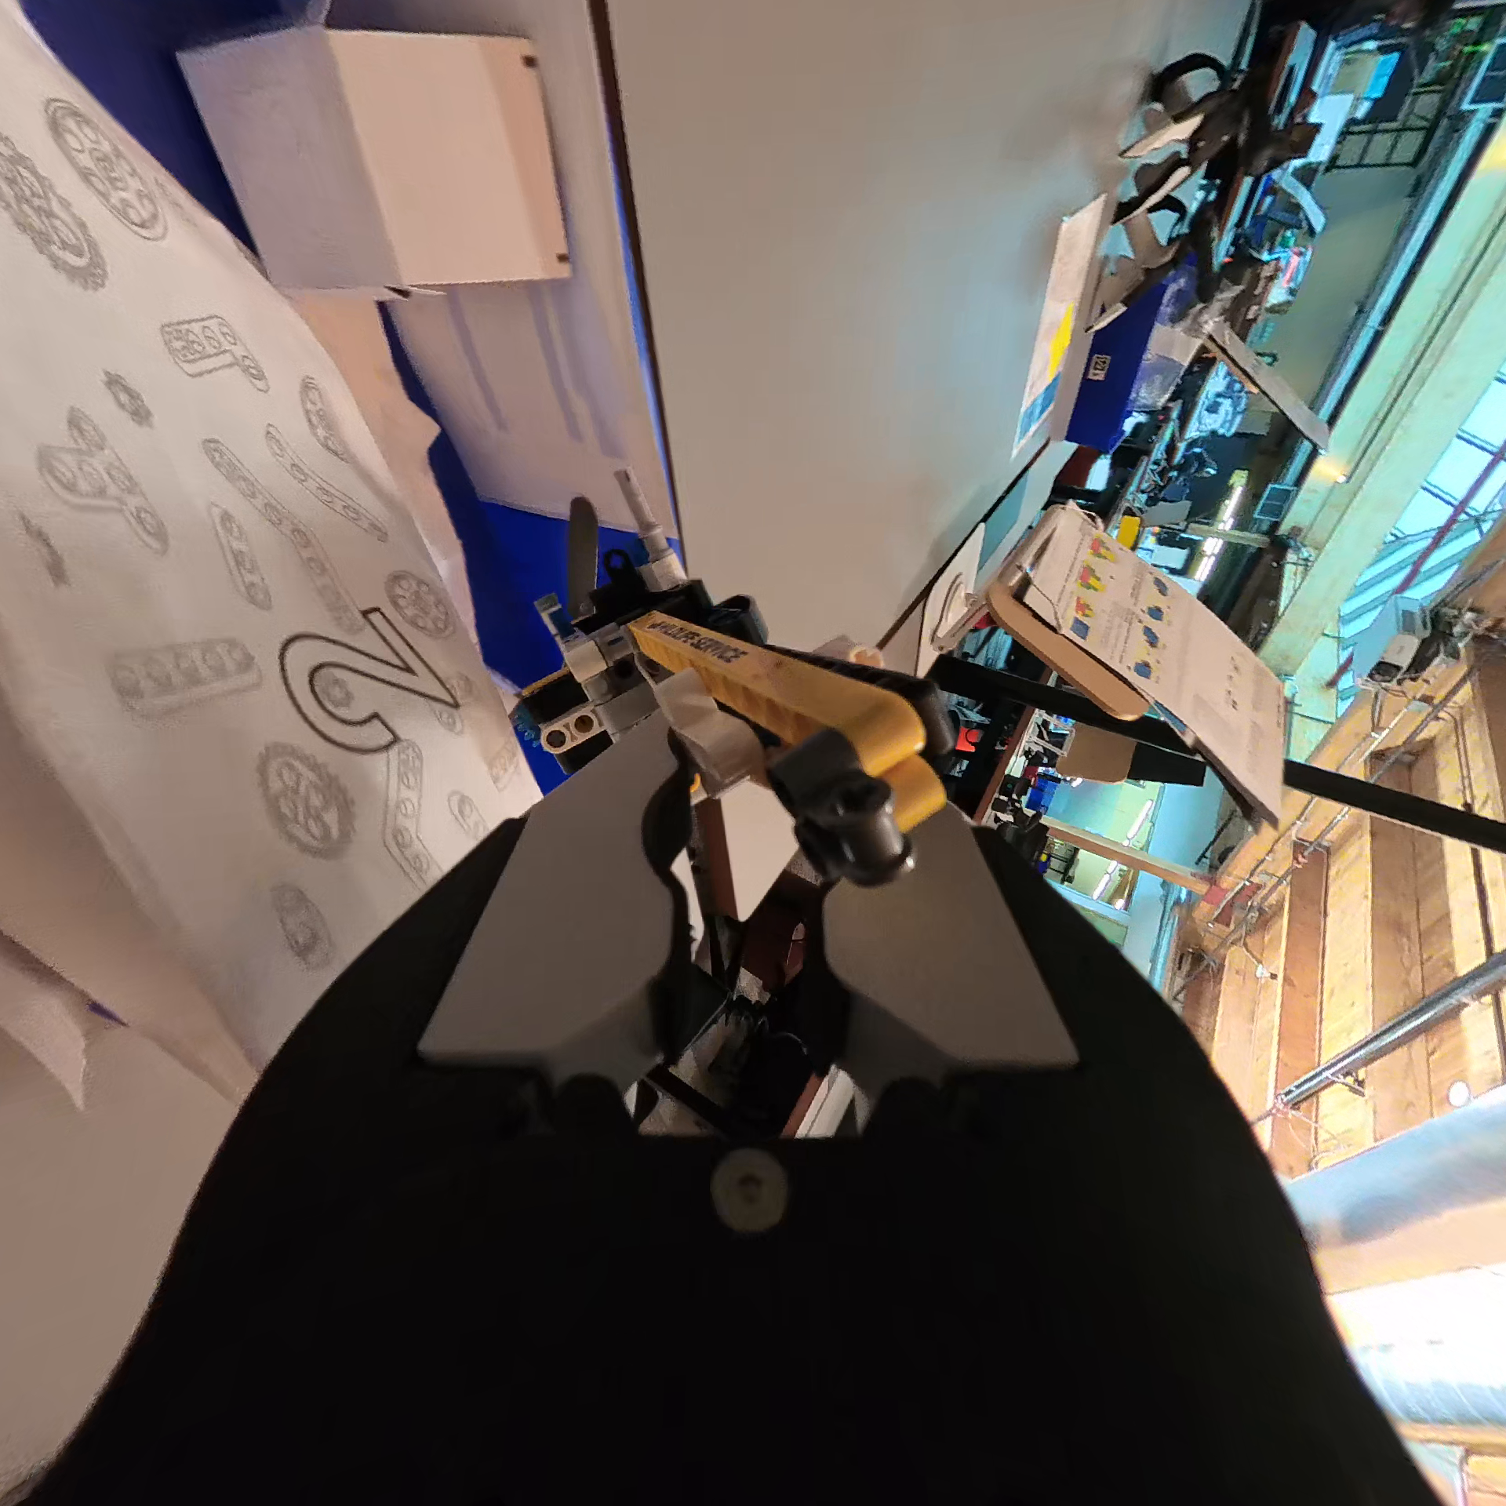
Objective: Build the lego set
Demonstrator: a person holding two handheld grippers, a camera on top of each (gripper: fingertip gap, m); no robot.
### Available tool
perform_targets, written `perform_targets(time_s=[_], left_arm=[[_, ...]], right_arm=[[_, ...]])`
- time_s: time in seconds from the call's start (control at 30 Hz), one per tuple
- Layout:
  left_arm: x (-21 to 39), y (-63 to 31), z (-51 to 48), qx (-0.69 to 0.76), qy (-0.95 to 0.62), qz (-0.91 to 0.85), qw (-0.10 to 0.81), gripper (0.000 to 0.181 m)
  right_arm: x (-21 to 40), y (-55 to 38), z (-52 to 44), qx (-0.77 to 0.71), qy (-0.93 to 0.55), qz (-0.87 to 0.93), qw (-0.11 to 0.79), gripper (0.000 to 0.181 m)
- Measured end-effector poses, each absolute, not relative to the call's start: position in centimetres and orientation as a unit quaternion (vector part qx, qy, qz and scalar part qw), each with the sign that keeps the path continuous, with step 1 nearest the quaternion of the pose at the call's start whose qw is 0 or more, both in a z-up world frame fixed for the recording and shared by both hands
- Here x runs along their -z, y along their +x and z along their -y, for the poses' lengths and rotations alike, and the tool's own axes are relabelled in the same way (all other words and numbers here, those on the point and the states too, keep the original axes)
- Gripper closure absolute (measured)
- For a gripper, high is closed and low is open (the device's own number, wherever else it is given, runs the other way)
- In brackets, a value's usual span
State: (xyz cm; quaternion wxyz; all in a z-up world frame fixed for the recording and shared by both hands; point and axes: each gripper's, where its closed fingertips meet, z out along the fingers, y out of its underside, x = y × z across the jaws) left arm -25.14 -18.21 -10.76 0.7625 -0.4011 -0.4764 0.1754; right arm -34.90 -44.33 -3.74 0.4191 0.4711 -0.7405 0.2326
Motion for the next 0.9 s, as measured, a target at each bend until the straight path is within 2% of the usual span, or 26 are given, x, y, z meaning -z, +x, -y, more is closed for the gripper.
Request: perform_targets(time_s=[0.4, 0.7, 0.9], left_arm=[[10.9, -25.2, 18.3, -0.173, -0.401, 0.479, 0.761, 0.181], [10.9, -25.2, 18.3, -0.178, -0.404, 0.478, 0.759, 0.181], [10.9, -25.1, 18.3, -0.174, -0.403, 0.479, 0.76, 0.181]], right_arm=[[-4.8, -35.1, 43.1, -0.31, 0.395, 0.728, 0.467, 0.167], [-6.8, -35.4, 42.5, -0.346, 0.345, 0.739, 0.464, 0.167], [-12.1, -35.9, 39.1, -0.38, 0.285, 0.735, 0.484, 0.167]])
